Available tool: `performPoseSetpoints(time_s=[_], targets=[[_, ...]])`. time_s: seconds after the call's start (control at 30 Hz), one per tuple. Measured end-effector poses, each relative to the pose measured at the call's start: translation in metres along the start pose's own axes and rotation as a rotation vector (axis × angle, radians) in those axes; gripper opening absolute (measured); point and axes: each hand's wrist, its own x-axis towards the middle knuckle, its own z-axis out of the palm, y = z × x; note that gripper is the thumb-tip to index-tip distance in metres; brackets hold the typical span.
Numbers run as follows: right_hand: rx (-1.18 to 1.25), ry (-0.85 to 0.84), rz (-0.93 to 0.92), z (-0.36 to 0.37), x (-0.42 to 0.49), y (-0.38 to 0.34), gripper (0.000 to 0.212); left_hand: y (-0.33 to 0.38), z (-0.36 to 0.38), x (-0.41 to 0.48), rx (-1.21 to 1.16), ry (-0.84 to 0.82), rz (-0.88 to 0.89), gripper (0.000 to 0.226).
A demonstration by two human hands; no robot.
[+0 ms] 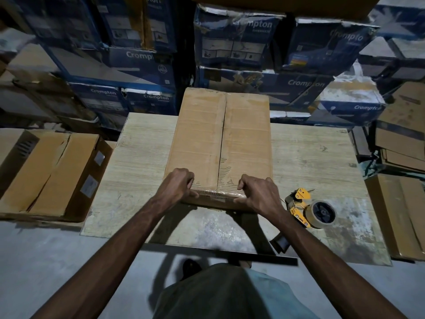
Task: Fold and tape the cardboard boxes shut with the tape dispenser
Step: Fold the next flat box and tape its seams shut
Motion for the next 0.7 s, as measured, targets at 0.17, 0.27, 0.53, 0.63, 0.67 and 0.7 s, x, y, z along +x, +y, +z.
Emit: performPoseSetpoints(time_s=[0.17, 0.27, 0.53, 0.63, 0.67, 0.7], targets=[[-0.106, -0.007, 0.146, -0.016, -0.015, 0.028, 0.066, -0.022, -0.026, 0.002, 0.121, -0.045, -0.063, 0.061], [-0.175, 0.006, 0.203, -0.021, -0.020, 0.048, 0.087, -0.035, -0.039, 0.003, 0.189, -0.061, -0.087, 0.067], [-0.231, -0.135, 0.271, -0.010, -0.020, 0.068, 0.112, -0.077, -0.037, 0.011, 0.046, -0.111, -0.018, 0.077], [-0.136, -0.251, 0.285, -0.002, -0.017, 0.074, 0.119, -0.082, -0.033, 0.009, -0.034, -0.091, -0.012, 0.071], [-0.057, -0.304, 0.275, -0.002, -0.015, 0.075, 0.123, -0.085, -0.030, 0.007, -0.073, -0.082, -0.023, 0.069], [0.042, -0.361, 0.266, -0.004, -0.015, 0.077, 0.127, -0.087, -0.028, 0.005, -0.118, -0.078, -0.033, 0.066]])
